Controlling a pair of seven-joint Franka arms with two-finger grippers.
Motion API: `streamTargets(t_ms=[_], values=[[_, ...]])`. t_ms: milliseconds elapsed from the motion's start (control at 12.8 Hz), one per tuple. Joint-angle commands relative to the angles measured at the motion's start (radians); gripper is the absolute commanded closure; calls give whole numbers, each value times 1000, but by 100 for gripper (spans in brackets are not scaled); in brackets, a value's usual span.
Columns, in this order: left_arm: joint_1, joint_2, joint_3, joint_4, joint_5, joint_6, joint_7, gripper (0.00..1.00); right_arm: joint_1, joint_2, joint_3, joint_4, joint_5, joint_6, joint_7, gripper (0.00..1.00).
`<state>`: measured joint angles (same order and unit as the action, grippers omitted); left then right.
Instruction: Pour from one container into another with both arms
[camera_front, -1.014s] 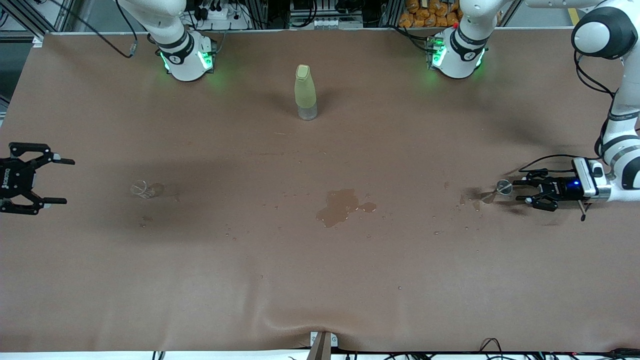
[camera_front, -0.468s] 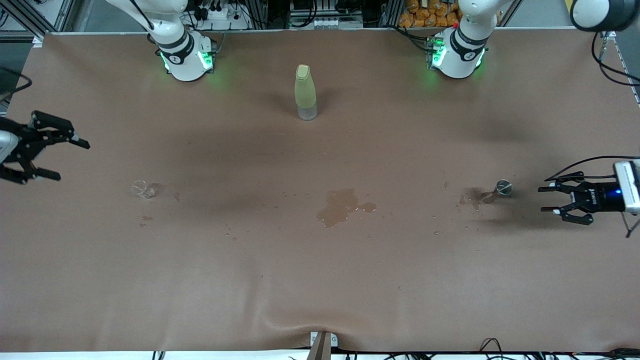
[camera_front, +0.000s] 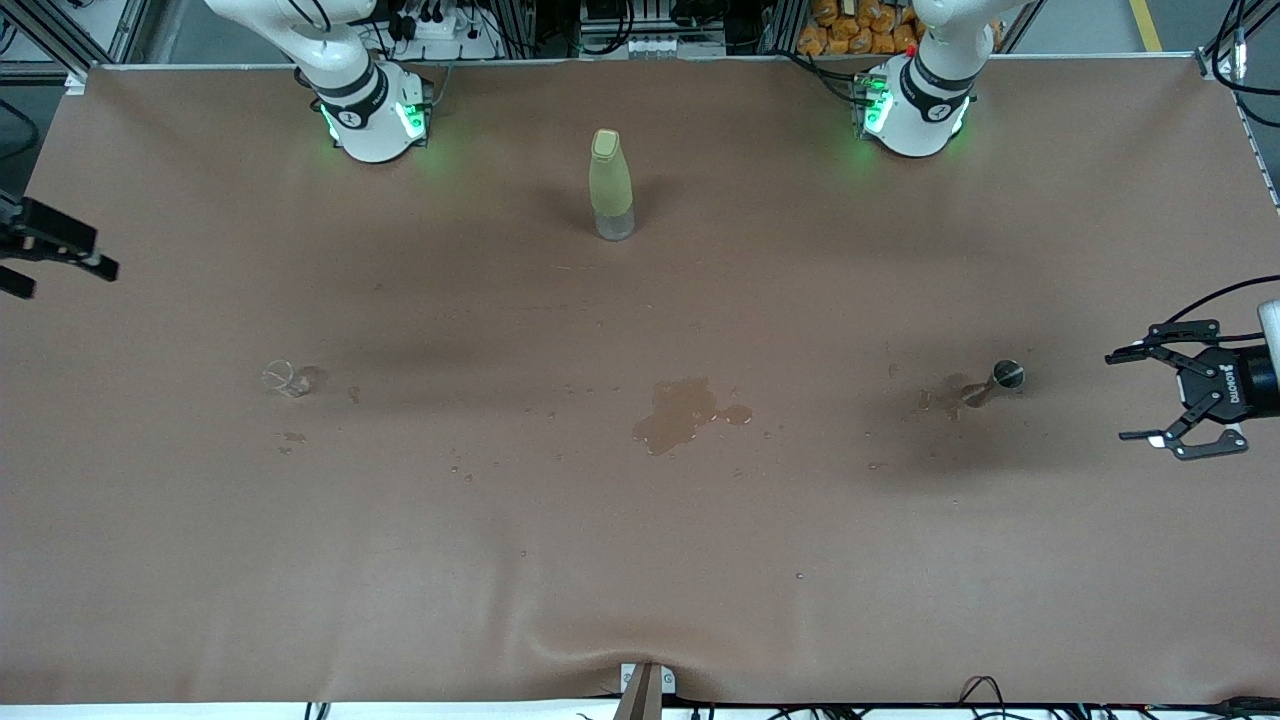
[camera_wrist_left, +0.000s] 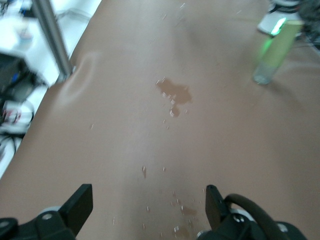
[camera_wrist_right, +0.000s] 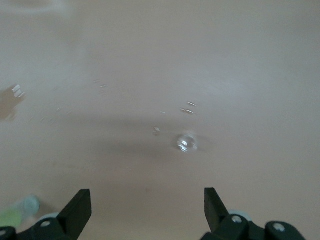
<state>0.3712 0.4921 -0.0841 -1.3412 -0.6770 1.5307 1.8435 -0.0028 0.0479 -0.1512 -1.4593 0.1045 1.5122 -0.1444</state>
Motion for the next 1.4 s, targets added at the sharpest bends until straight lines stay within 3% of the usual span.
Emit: streamTargets(t_ms=[0, 468, 624, 780, 1014, 1326], values=[[-47, -73, 9, -39, 158, 52, -320, 0, 32, -71, -16, -42, -80, -29, 205, 0], [-199, -115, 4, -35, 476, 158, -1313, 0, 21, -76, -13, -72, -144, 0, 105, 0], [-242, -121, 4, -15, 546, 160, -1536, 0, 21, -69, -13, -61, -144, 2, 95, 0], [-287, -122, 4, 8, 644, 160, -1686, 0, 21, -65, -13, -61, -134, 23, 94, 0], [-284, -142, 14, 5, 662, 177, -1946, 0, 21, -63, -13, -62, -131, 29, 79, 0], [-271, -210, 17, -21, 651, 148, -1966, 0, 21, -57, -13, -62, -126, 31, 63, 0]])
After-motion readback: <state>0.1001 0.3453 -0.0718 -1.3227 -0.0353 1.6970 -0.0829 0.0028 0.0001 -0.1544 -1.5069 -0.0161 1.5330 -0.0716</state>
